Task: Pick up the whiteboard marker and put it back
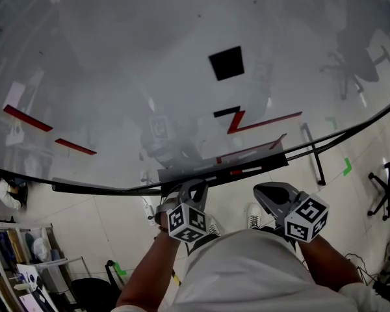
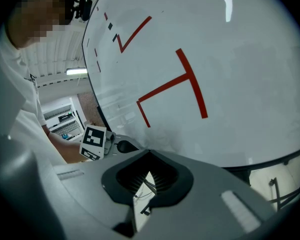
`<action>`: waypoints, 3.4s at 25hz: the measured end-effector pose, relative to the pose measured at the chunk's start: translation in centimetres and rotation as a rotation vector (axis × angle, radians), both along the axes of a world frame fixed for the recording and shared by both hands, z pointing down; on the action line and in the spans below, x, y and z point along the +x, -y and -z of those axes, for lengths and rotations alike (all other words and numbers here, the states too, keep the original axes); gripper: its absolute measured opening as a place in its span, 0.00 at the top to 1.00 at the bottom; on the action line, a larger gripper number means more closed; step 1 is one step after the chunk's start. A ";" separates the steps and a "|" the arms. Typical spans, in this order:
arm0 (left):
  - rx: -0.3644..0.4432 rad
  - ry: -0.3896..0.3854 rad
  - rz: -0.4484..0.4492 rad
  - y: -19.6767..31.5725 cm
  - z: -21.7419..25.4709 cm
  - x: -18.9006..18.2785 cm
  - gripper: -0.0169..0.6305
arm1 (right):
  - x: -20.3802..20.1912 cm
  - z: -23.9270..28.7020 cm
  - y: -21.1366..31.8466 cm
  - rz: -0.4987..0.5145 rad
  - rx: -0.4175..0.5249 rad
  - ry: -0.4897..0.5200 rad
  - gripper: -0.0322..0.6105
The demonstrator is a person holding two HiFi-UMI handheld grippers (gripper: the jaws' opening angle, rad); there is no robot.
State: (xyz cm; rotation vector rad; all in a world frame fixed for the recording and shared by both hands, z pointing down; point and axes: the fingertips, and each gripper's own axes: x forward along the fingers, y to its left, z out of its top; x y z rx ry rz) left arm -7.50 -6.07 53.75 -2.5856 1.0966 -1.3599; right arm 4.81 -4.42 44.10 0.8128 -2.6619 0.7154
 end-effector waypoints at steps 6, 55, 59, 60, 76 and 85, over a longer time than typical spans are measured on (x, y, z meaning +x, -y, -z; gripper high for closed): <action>0.006 -0.089 0.035 -0.3 1.9 0.3 0.95 | -0.6 0.0 0.0 0.018 0.000 0.008 0.95; -0.108 -0.801 0.091 -5.6 10.0 0.4 0.95 | -2.7 2.7 -3.2 -0.127 0.059 -0.014 0.95; -0.110 -0.820 0.088 -6.7 10.3 0.6 0.95 | -3.1 2.5 -4.7 -0.111 0.062 -0.016 0.95; -0.103 -0.829 0.097 -7.0 10.7 0.7 0.95 | -3.1 2.4 -5.1 -0.100 0.060 -0.015 0.95; 0.043 -0.826 0.406 -14.1 12.3 8.3 0.95 | 6.9 2.6 -10.7 0.128 0.059 0.060 0.95; 0.022 -0.786 0.398 -18.6 12.0 10.8 0.95 | 8.7 3.4 -13.9 0.140 0.057 0.101 0.95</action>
